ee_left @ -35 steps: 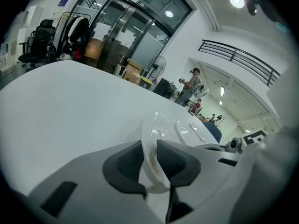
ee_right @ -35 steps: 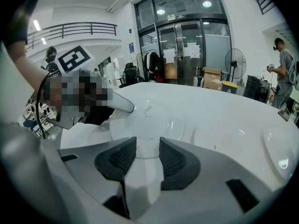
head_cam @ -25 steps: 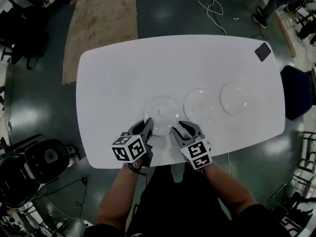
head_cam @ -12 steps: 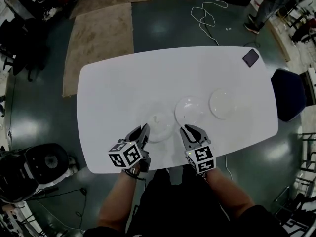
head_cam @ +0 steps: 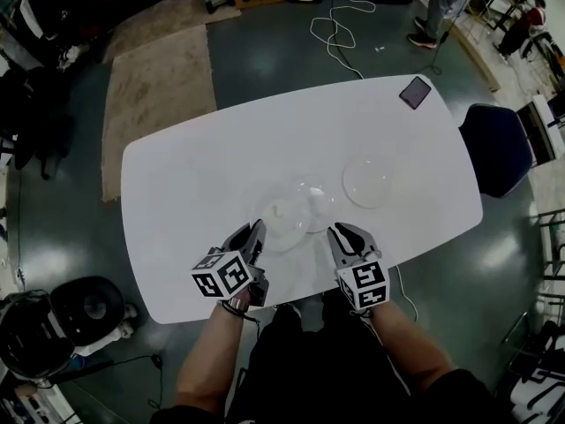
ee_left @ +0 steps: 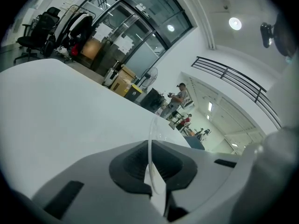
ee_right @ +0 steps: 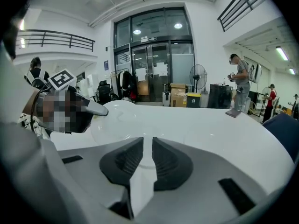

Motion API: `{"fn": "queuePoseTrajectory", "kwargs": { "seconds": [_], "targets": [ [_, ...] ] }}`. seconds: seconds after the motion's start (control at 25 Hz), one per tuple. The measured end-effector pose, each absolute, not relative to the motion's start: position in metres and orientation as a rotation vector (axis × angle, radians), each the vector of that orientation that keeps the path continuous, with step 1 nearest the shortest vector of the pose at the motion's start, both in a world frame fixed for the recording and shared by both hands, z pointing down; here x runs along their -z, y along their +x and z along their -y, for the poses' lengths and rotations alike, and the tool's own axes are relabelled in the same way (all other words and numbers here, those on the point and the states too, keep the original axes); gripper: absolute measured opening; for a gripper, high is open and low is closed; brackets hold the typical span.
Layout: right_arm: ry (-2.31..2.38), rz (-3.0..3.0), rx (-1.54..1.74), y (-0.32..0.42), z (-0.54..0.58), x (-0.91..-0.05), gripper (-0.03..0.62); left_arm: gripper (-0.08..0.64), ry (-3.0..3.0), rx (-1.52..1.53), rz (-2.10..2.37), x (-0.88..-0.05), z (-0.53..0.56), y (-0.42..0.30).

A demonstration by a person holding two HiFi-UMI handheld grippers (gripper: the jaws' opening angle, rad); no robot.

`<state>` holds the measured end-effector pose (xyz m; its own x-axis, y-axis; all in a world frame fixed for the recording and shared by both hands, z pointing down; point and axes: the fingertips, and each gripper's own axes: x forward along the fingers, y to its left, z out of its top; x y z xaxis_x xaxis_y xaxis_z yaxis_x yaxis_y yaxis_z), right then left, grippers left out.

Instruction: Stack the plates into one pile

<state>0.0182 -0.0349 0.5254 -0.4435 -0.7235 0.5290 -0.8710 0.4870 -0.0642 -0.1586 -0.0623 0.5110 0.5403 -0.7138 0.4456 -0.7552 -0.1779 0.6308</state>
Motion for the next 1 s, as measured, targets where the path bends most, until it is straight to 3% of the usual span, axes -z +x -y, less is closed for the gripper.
{"fn": "queuePoseTrajectory", "kwargs": {
  "seconds": [0.56,1.0],
  "targets": [
    [1.471,2.256,-0.487,0.098,0.042,-0.527,0.063,0.031,1.906,-0.047,1.135,-0.533,0.094,-0.084],
    [1.467,2.249,-0.521,0.119,0.058,-0.537,0.06,0.031,1.824,-0.042,1.127,-0.557,0.112,-0.065]
  ]
}}
